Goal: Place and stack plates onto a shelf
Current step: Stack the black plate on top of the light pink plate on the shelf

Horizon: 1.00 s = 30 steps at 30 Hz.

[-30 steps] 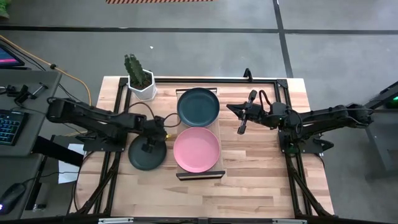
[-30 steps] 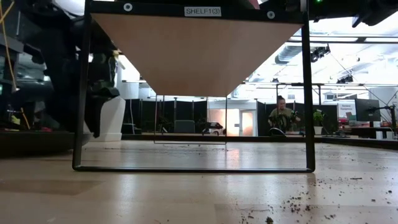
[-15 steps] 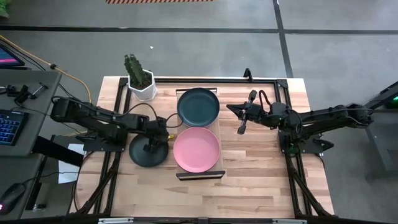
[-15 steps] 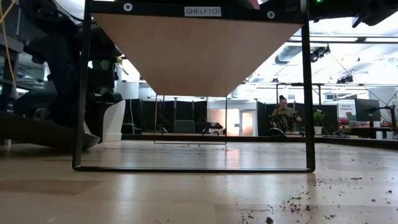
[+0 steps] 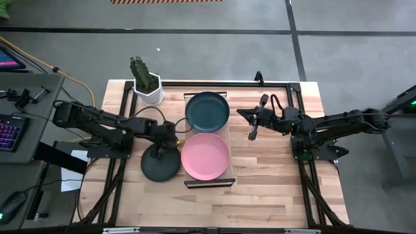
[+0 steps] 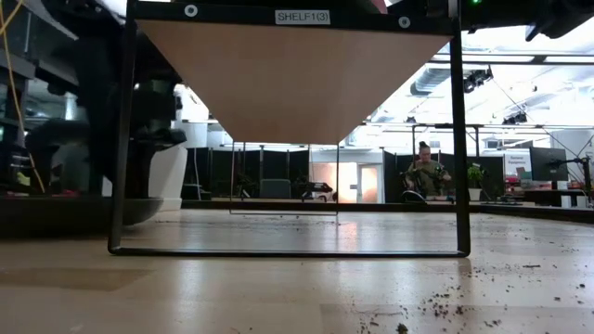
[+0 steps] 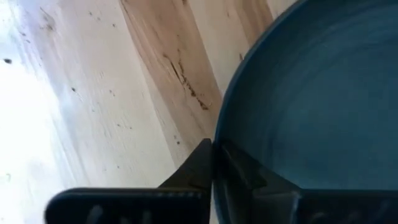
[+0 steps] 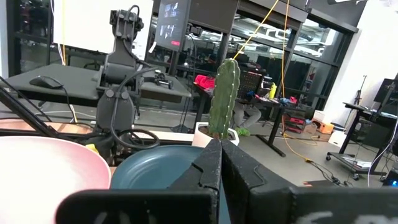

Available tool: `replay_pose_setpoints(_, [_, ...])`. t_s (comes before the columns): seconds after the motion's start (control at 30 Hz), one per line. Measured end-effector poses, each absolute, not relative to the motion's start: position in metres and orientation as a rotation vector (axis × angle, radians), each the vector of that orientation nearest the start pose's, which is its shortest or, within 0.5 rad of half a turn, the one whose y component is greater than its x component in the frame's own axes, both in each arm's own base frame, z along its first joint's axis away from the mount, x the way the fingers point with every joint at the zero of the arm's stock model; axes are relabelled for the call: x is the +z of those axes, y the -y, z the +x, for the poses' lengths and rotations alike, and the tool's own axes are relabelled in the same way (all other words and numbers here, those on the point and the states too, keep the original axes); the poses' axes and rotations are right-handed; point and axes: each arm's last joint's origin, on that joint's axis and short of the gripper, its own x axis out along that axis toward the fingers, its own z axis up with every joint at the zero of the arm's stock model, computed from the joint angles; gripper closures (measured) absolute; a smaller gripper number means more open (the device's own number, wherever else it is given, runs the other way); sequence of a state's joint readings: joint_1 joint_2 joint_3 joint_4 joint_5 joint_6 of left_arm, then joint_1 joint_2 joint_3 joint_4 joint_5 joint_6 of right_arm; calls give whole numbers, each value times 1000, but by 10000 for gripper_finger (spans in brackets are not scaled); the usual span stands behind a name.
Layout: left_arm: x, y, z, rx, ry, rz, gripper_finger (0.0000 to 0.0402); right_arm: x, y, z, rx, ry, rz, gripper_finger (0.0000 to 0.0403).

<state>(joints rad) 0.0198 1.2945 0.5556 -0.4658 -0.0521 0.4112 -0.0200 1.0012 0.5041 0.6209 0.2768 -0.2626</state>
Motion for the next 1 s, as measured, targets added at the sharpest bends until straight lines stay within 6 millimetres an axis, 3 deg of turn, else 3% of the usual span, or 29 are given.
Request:
replay_pose_setpoints(0.33, [186, -7, 215, -106, -1295, 363, 400, 272, 12, 216, -310, 72, -246, 403])
replay_pose_setpoints(0.7, [245, -11, 209, 97, -1485, 330, 401, 272, 12, 216, -310, 72, -246, 403])
replay_pose_setpoints(1.0, [275, -13, 210, 173, -1475, 322, 402, 272, 12, 216, -309, 72, -246, 403])
